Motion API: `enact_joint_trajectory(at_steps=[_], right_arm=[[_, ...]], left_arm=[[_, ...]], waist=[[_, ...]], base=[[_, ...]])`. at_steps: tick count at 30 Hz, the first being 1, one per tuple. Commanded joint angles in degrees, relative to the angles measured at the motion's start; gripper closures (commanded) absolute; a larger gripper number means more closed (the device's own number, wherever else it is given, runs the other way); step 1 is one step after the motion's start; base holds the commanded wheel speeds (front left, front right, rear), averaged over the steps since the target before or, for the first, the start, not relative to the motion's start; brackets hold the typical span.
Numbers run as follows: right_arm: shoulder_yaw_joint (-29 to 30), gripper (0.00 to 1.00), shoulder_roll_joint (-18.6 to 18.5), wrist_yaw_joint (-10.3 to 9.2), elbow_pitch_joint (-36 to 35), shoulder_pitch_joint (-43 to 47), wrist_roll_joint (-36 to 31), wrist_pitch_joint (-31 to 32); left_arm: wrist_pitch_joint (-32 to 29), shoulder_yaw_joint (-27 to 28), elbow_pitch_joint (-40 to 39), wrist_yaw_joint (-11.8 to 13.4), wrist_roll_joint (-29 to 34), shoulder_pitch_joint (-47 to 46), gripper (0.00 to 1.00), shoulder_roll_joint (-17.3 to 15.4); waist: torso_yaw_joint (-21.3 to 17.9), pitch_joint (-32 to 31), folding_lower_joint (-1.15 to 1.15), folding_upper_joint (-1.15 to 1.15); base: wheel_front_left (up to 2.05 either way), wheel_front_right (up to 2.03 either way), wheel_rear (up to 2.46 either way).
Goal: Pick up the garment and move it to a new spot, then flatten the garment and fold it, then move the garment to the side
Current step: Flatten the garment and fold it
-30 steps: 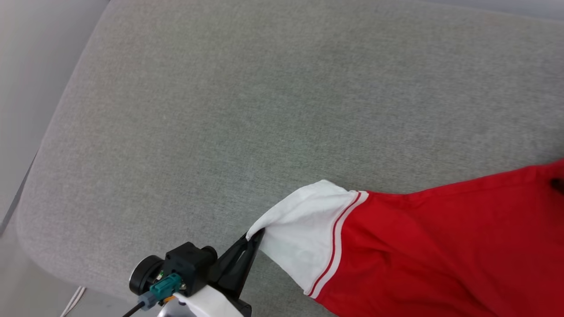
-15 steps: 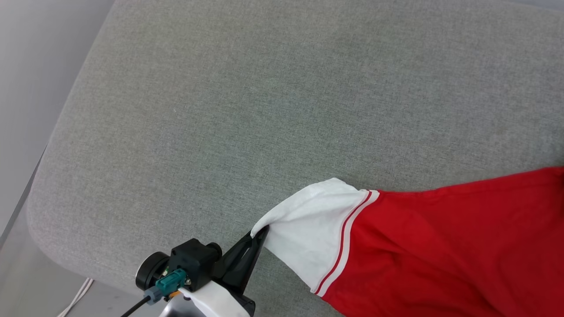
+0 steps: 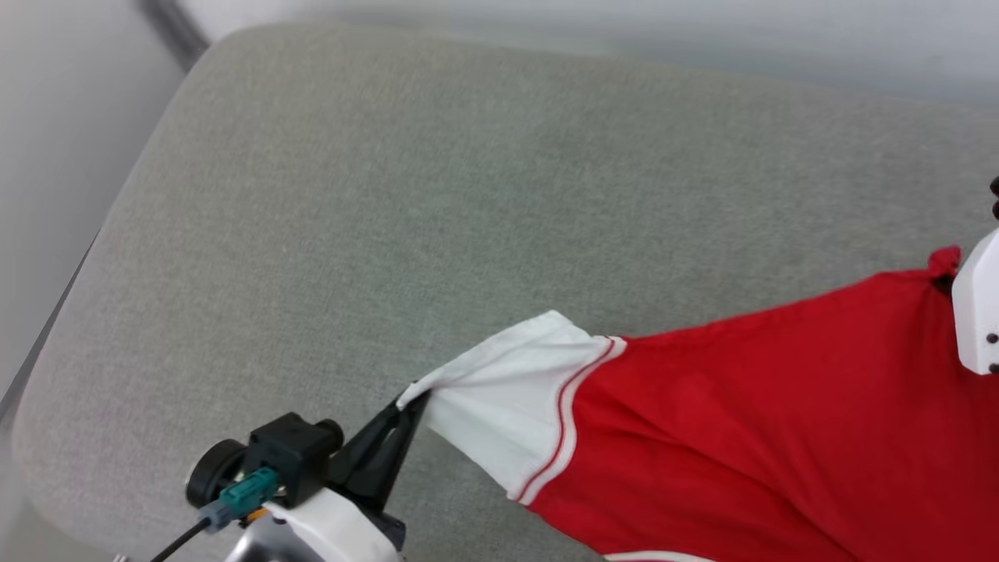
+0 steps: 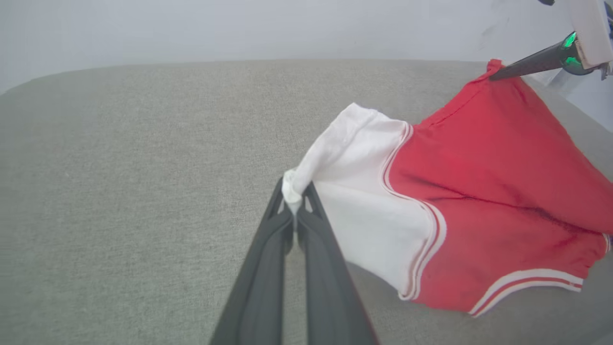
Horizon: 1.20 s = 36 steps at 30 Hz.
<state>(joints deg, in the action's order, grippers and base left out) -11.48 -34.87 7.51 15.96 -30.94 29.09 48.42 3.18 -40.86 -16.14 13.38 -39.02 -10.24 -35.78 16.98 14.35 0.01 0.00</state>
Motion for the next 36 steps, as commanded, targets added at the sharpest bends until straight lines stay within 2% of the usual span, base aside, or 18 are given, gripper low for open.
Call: enact_joint_trajectory(at_steps=[1, 9, 17, 28, 36], right_arm=[[-0.7, 1.0, 0.1, -0.04, -0.1, -1.0, 0.6, -1.3], [-3.6, 1.0, -0.7, -0.04, -2.6, -3.7, 4.0, -6.0], [-3.3, 1.0, -1.6, -0.04, -9.2, -4.7, 6.4, -9.0], [1.8, 1.0, 1.0, -0.04, -21.0, -6.0, 7.5, -11.4], [3.9, 1.0, 3.7, -0.04, -27.2, -6.9, 6.6, -12.1]], left_arm=[[-0.2, 0.7, -0.8, 0.6, 0.1, 0.6, 1.0, -1.1], [-0.9, 4.5, -4.9, 3.2, -0.2, 1.6, 1.0, -5.9], [0.2, 10.8, -9.4, 5.8, 0.1, 0.1, 1.0, -10.8], [3.4, 23.0, -14.9, 8.2, -0.6, -6.3, 1.0, -16.3], [3.6, 29.3, -16.6, 8.0, -1.5, -12.5, 1.0, -19.2]], waist=[[-3.2, -3.9, -0.01, 0.0], [-7.9, -9.4, -0.01, 0.0], [-11.9, -13.1, -0.01, 0.0], [-17.2, -14.6, -0.01, 0.0], [-20.3, -13.8, -0.01, 0.0]], base=[[0.0, 0.0, 0.0], [0.0, 0.0, 0.0], [0.0, 0.0, 0.0], [0.0, 0.0, 0.0], [0.0, 0.0, 0.0]])
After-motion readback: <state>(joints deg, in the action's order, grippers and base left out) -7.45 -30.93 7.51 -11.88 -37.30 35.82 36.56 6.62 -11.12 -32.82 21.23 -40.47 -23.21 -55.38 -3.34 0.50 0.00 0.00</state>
